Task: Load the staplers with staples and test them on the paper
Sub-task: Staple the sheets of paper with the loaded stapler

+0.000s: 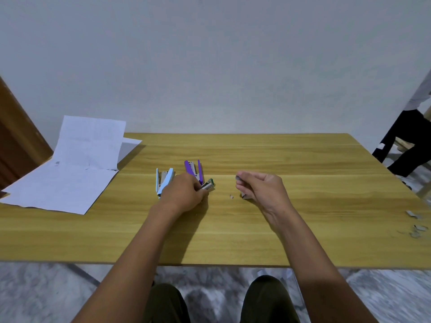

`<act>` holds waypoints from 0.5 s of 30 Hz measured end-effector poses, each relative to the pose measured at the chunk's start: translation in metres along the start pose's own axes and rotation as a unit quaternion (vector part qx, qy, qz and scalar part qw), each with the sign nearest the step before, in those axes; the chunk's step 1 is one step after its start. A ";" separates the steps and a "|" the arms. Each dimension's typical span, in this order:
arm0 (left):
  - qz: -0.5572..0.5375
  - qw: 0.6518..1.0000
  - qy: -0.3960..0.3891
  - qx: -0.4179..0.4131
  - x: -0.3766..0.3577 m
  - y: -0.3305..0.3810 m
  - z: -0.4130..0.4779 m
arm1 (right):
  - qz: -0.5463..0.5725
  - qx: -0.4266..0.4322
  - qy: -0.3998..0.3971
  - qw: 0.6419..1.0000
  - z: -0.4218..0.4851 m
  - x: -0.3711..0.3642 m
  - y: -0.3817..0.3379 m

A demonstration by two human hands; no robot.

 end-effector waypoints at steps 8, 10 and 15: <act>-0.225 0.974 0.006 -0.013 0.017 -0.010 -0.008 | 0.027 0.004 0.012 1.000 -0.003 -0.010 0.005; -0.321 0.947 -0.021 -0.010 0.019 -0.009 -0.013 | 0.014 0.015 0.006 1.000 -0.006 -0.017 0.003; -0.437 0.895 -0.090 -0.001 0.015 -0.004 -0.018 | -0.025 0.102 -0.046 0.993 -0.019 -0.037 -0.018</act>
Point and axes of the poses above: each hand's wrist, its own z-axis towards the middle knuckle, its own x-axis out of the back of the hand, y = z × x, the point moved 7 cm from there along z, towards the middle knuckle, and after that the axes turned 8 degrees about z, right-handed, at the moved point
